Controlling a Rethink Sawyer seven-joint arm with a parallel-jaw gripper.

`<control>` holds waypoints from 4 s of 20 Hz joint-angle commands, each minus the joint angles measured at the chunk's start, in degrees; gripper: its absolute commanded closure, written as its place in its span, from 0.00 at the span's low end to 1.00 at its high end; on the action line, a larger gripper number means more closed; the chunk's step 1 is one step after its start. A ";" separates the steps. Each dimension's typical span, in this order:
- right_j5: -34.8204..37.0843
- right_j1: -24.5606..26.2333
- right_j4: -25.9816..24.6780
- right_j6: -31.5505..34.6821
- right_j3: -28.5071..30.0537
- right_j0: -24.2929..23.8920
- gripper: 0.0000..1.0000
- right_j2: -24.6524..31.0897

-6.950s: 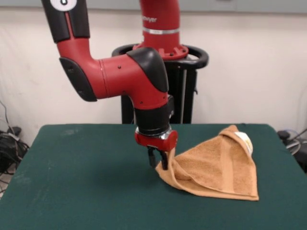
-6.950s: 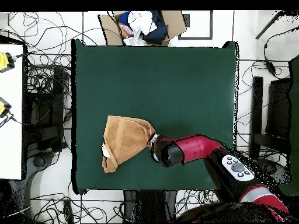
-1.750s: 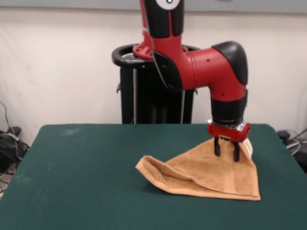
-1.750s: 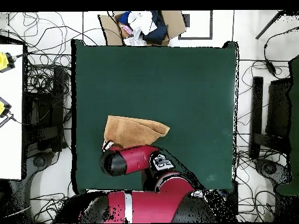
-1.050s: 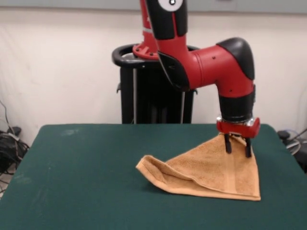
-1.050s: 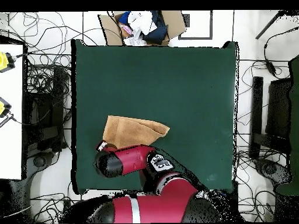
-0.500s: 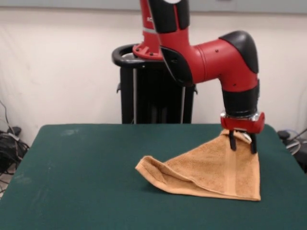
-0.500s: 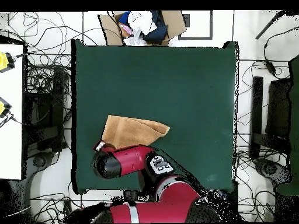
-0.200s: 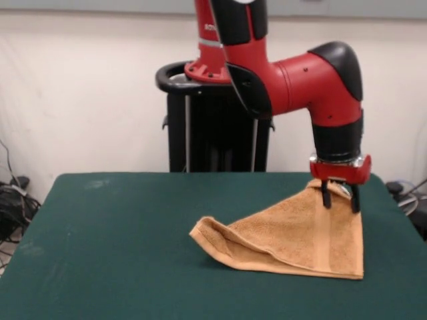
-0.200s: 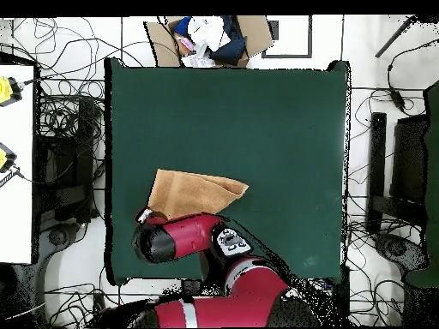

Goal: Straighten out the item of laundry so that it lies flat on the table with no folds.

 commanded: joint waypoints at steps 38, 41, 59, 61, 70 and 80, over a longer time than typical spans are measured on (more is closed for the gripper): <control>0.70 3.25 3.20 4.38 -10.54 12.17 0.00 -11.54; 1.02 3.73 3.40 4.49 -10.56 12.06 0.00 -10.98; 5.31 -2.51 5.18 3.80 -6.29 9.12 0.00 -6.28; 5.62 -3.14 5.51 4.03 -5.85 9.63 0.00 -6.36; 5.81 -4.13 6.74 4.68 -2.51 9.64 0.00 -3.62; 2.52 0.19 4.10 3.23 -1.73 10.01 0.00 -2.17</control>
